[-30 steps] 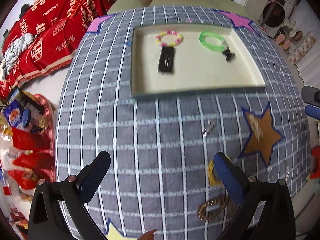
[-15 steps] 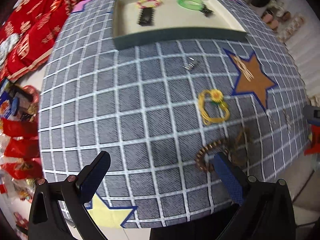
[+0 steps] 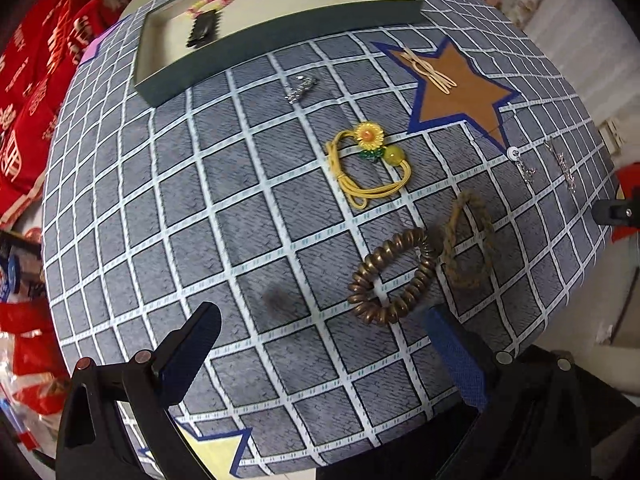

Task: Organize jewelry
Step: 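Move both grippers back toward the brown bead bracelet and silver pendant, then grasp the brown coiled bead bracelet with the left gripper while the right gripper grasps the silver pendant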

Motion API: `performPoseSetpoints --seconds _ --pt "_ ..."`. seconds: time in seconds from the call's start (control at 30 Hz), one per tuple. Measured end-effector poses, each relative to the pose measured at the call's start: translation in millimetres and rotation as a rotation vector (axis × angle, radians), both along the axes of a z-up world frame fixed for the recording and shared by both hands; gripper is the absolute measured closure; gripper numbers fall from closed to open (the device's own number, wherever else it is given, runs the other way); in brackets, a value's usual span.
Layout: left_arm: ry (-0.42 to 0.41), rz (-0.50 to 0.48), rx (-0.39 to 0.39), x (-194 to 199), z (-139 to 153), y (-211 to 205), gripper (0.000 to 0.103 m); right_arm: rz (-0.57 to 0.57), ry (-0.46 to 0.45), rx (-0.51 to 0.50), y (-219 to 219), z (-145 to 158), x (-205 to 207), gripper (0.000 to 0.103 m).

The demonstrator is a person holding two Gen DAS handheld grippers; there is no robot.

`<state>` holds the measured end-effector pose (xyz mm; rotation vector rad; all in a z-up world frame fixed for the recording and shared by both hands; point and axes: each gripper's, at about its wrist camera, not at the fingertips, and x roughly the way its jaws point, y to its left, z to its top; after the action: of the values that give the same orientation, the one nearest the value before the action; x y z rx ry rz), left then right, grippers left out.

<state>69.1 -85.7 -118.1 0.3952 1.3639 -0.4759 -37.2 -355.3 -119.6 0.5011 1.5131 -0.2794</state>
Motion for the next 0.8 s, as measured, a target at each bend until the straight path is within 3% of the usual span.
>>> performPoseSetpoints --seconds 0.1,0.4,0.5,0.7,0.8 --pt "-0.007 -0.018 0.002 1.1 -3.5 -6.7 0.004 0.011 0.006 -0.023 -2.3 -4.8 4.2 0.0" --pt "-0.012 -0.085 0.01 1.7 -16.5 -33.1 0.004 0.076 0.006 -0.08 -3.9 -17.4 32.6 0.005" --pt "0.001 -0.111 0.023 -4.1 -24.4 -44.5 0.018 0.085 0.014 -0.098 -6.7 -23.4 45.3 0.009" --pt "0.003 -0.116 0.018 -23.7 -34.7 -59.3 0.018 0.103 0.027 -0.135 -7.9 -36.7 63.4 0.019" --pt "0.006 -0.112 0.004 -26.8 -34.8 -58.3 0.025 0.136 0.012 -0.147 -7.3 -37.8 84.0 0.024"
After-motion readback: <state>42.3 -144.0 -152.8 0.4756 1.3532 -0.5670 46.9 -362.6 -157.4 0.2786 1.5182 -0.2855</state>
